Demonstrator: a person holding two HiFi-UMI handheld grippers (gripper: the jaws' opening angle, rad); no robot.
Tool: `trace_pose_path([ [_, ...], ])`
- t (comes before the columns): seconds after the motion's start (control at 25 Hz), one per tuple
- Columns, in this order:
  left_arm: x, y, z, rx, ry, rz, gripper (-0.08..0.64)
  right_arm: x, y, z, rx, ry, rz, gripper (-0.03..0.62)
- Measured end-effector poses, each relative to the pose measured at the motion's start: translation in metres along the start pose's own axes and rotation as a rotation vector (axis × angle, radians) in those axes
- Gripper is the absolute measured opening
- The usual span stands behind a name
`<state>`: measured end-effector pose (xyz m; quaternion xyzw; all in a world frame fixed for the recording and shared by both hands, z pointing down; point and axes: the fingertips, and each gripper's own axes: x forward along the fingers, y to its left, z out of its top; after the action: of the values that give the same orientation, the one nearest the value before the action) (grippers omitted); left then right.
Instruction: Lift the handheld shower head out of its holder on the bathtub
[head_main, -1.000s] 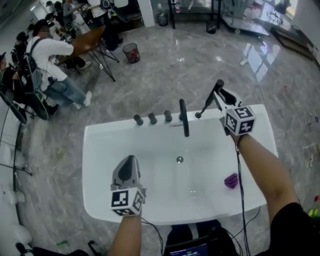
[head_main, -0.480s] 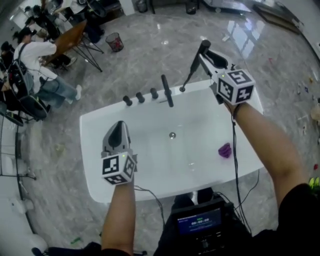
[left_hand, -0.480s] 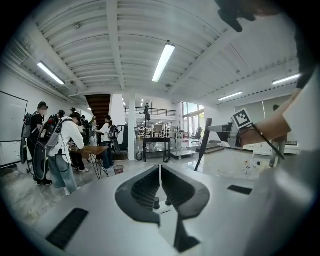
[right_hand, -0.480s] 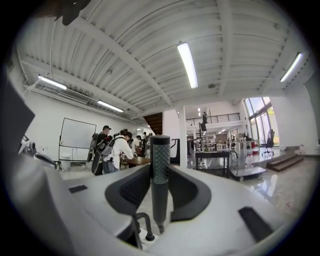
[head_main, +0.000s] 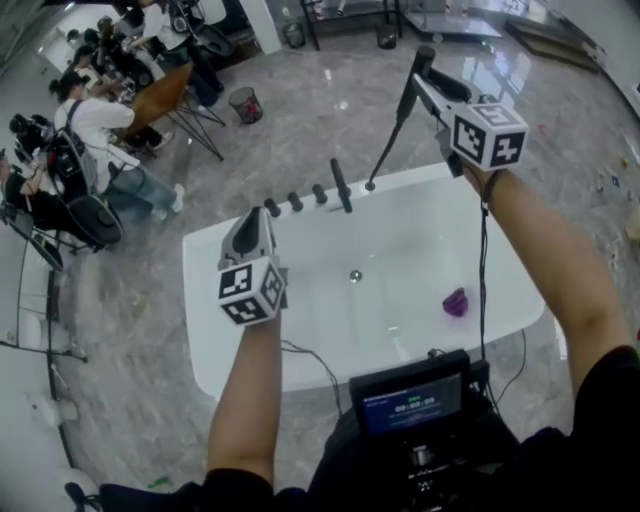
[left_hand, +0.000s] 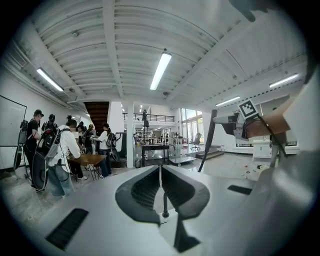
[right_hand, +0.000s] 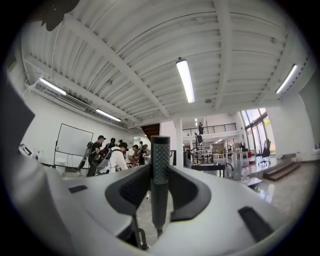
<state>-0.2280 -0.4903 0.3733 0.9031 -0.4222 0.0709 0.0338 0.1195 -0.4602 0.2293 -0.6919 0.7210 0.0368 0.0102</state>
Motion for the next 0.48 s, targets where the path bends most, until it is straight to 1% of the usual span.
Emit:
trace_pose_path([
  [0.24, 0.001, -0.016, 0.013, 0.010, 0.030, -0.005, 0.020, -0.018, -0.001, 0.036, -0.022, -0.014, 0.016, 0.117],
  [0.36, -0.001, -0.018, 0.022, 0.018, 0.015, -0.011, 0.020, -0.025, 0.005, 0.045, -0.026, -0.025, 0.026, 0.117],
  [0.48, -0.003, -0.025, 0.040, 0.029, -0.025, -0.024, 0.021, -0.037, 0.006, 0.060, -0.026, -0.047, 0.028, 0.117],
])
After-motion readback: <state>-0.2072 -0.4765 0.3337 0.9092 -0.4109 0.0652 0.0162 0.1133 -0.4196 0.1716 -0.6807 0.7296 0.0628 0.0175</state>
